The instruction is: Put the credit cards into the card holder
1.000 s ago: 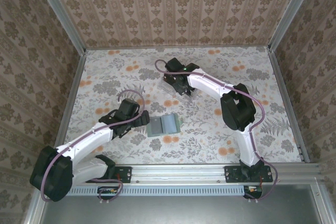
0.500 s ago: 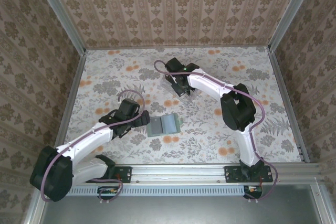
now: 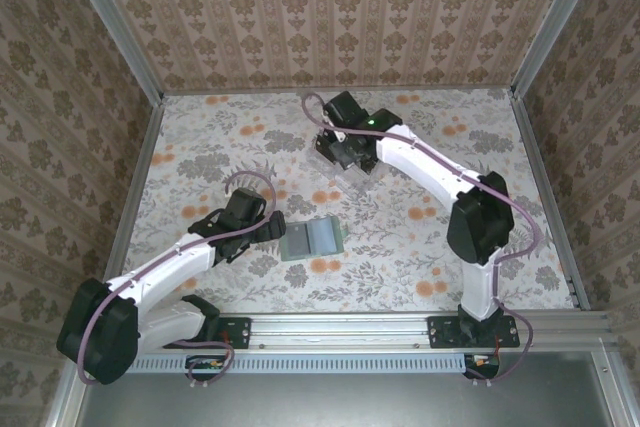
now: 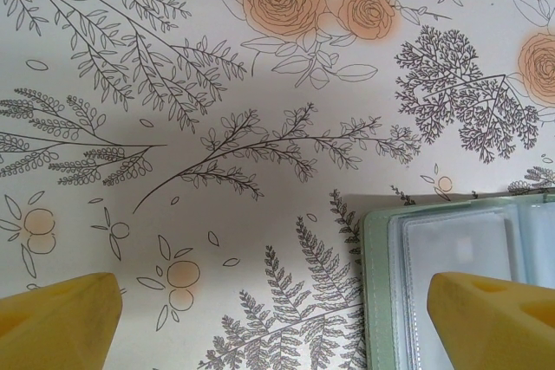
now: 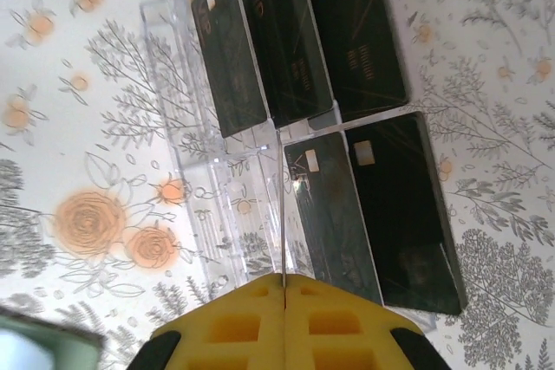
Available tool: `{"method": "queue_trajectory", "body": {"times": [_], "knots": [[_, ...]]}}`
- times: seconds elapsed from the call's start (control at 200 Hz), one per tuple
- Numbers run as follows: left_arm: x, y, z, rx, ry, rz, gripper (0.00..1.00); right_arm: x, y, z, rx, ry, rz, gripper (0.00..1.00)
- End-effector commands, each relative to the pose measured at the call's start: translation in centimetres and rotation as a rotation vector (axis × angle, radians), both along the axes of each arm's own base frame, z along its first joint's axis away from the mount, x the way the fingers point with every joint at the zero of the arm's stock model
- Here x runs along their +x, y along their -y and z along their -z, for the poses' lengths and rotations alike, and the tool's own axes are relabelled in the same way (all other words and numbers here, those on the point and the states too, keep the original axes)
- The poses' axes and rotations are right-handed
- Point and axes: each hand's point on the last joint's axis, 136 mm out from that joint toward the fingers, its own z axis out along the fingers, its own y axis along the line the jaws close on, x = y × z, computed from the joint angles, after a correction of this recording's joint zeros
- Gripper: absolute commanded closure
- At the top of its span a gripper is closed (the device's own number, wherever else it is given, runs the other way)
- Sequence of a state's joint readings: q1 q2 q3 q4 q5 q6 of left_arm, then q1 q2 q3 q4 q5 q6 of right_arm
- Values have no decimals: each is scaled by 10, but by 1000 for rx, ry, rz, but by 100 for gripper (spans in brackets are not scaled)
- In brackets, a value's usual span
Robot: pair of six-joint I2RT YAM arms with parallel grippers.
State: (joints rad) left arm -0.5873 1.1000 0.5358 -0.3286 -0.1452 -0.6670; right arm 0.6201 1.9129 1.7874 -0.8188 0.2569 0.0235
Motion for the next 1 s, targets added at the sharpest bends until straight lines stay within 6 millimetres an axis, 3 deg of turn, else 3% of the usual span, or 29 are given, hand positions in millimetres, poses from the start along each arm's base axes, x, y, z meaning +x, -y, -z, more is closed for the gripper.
{"method": "queue_trajectory", "body": {"times": [0.0, 0.235, 0.45, 0.73, 0.995], "knots": [[2, 2, -6, 2, 8, 28, 0, -27, -21, -29, 156, -2, -12, 100], [-5, 3, -1, 4, -19, 57, 0, -80, -64, -25, 571, -122, 14, 100], [-11, 4, 8, 19, -38, 62, 0, -113, -79, 10, 855, -254, 107, 100], [-16, 8, 16, 66, -45, 80, 0, -141, -89, 59, 896, -322, 164, 100], [-20, 12, 26, 99, -60, 88, 0, -144, -94, 80, 901, -357, 179, 100]]}}
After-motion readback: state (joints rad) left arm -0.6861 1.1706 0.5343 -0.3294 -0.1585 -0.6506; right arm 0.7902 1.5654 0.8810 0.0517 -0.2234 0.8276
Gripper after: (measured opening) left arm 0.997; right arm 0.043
